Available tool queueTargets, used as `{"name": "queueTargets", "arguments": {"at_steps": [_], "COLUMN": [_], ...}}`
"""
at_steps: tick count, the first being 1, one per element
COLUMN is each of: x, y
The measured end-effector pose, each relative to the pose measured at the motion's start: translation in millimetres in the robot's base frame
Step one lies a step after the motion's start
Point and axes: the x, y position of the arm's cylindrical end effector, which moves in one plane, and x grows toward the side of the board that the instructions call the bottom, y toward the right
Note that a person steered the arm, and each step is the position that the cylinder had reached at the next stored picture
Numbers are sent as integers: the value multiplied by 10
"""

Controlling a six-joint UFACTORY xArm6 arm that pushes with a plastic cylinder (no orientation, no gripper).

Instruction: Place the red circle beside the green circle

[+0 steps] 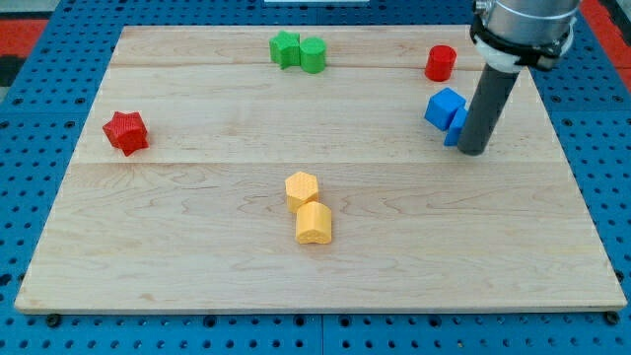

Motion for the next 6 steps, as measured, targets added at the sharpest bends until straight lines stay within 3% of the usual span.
{"name": "queueTargets", "arguments": {"at_steps": [1, 2, 3, 4, 6], "x": [-113, -746, -1397, -1557, -950], "y": [761, 757, 438, -234, -757]}}
